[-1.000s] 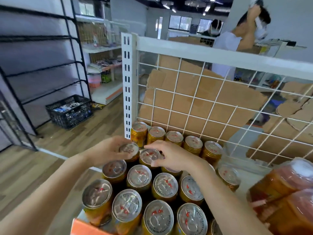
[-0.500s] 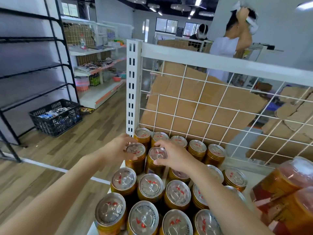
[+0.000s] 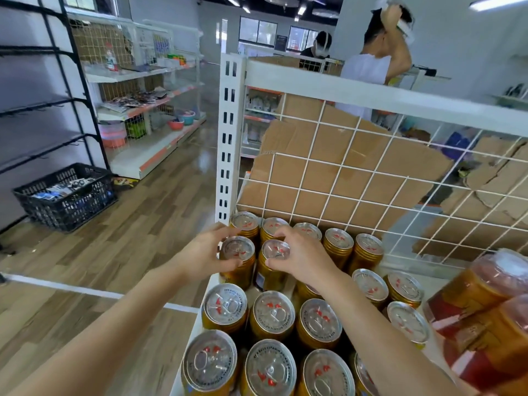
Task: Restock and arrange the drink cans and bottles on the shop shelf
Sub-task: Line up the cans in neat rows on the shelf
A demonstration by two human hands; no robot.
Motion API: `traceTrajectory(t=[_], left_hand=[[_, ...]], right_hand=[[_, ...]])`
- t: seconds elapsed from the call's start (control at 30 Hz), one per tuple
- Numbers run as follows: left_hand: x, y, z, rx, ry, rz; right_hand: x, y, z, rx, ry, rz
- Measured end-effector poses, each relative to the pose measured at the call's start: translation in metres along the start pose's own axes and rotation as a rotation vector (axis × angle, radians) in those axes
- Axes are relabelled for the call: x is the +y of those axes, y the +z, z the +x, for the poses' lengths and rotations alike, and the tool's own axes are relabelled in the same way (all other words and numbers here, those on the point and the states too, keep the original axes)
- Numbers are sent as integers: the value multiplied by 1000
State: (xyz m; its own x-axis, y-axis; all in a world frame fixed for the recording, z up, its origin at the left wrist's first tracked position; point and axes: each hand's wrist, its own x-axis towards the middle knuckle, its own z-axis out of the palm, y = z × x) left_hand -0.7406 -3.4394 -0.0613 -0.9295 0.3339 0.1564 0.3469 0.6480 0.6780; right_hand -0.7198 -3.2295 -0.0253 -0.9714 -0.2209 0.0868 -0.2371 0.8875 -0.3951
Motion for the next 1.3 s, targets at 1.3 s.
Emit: traceTrajectory(t=[1.3], left_hand=[[-16,10,9,16,-109,-166]], right_hand=[[17,11,-1,7,-26,188]])
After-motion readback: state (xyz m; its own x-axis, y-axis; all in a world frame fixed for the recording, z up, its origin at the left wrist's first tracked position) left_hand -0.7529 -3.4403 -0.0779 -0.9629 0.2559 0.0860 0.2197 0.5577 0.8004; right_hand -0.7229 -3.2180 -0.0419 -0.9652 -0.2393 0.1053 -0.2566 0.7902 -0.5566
